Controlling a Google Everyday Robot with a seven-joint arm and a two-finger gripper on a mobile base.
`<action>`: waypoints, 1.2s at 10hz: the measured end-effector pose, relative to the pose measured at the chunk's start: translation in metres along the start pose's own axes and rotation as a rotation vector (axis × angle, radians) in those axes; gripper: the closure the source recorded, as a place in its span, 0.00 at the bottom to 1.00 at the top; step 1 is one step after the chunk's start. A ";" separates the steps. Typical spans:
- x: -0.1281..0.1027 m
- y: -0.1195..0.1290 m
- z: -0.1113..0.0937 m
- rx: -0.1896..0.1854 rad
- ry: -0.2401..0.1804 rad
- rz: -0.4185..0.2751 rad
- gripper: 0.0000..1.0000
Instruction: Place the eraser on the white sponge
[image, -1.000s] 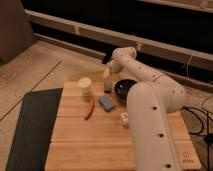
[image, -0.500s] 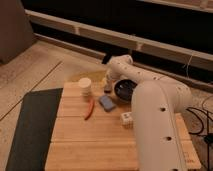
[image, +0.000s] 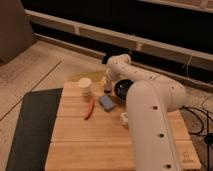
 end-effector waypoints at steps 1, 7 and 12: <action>0.000 0.000 0.002 0.004 0.008 0.003 0.35; -0.007 0.011 0.029 0.057 0.102 -0.021 0.64; -0.022 0.011 0.009 0.063 0.061 -0.011 1.00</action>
